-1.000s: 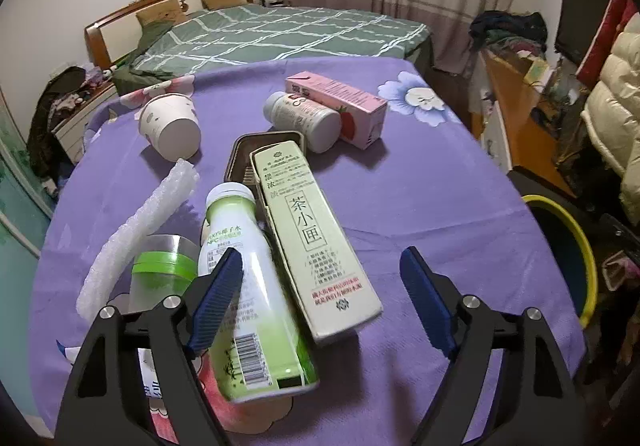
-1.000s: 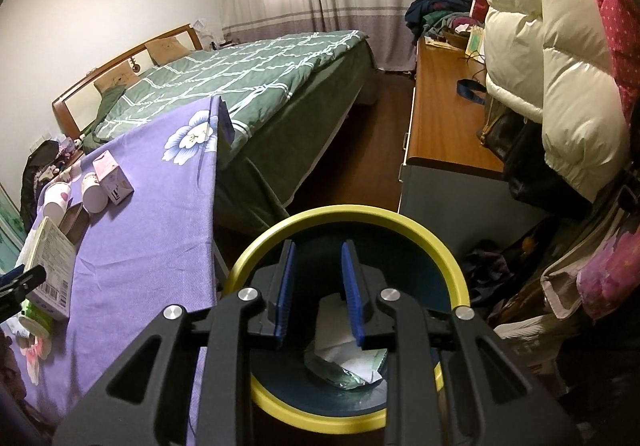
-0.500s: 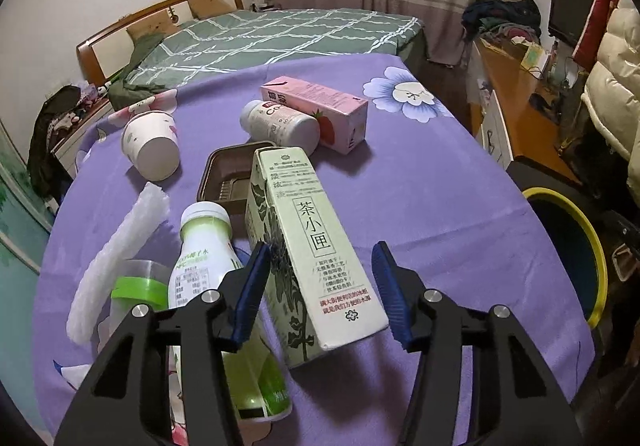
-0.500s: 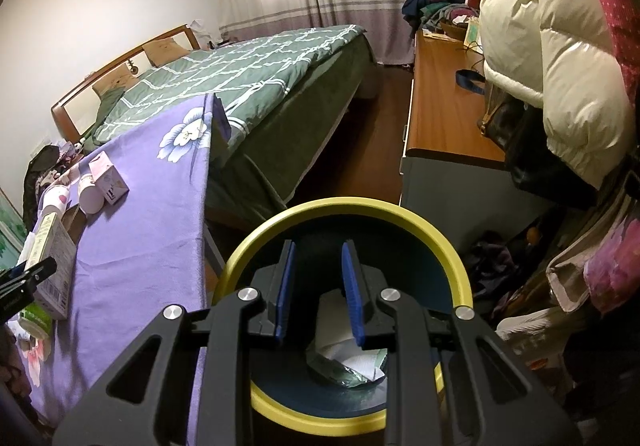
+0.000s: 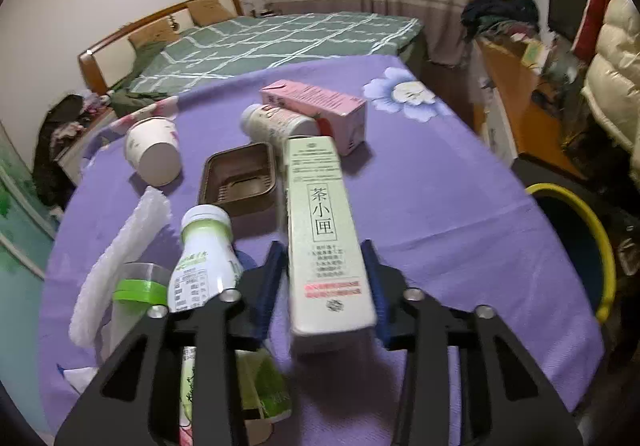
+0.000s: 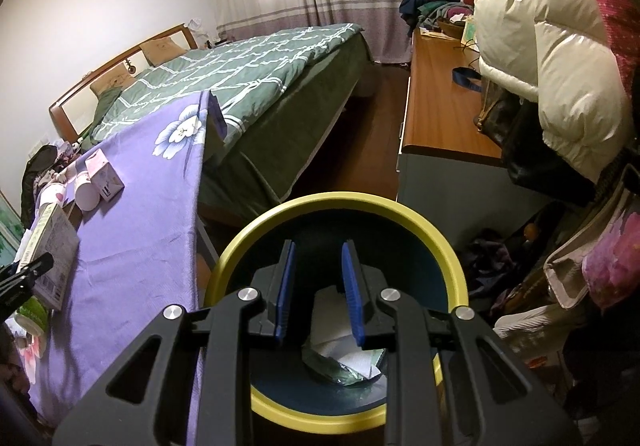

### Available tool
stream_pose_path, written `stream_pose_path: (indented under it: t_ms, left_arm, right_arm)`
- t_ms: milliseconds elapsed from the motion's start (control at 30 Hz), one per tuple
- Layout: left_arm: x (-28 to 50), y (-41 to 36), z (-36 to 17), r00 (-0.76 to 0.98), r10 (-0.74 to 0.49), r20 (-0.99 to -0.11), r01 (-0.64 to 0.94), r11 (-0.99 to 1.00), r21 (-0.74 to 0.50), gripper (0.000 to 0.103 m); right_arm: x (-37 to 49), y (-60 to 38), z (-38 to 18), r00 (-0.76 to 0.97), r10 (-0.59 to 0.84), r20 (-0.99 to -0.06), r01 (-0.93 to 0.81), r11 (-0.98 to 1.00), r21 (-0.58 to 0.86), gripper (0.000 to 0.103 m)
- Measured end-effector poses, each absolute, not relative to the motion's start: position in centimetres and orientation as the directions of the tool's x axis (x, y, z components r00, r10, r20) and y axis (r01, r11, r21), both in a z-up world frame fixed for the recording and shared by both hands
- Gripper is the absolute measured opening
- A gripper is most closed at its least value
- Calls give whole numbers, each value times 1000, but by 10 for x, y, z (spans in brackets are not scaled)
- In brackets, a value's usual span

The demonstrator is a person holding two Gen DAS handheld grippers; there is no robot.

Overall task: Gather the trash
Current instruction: 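Grasp the white-and-green tea carton with the left gripper and lift it, then carry the tea carton with the left gripper over the bin and release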

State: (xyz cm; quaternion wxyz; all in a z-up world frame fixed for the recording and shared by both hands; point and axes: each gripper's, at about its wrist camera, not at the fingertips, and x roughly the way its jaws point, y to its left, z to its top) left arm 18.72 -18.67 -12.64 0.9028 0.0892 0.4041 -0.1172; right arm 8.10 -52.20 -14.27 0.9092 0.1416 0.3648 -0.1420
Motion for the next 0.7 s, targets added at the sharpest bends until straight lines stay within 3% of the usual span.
stream_pose_path:
  t_ms: [300,700]
  left_arm:
    - [165,-205,-107,589,-316,-744,430,902,-42,30]
    - [134,-284,-78,517,-478,-711,621,780,-73,30]
  right_arm:
    - [77,-523,-141,697,-154,-700,360,920,157,23]
    - [38,-547,-125,704,-231,-672,424,896,136,23]
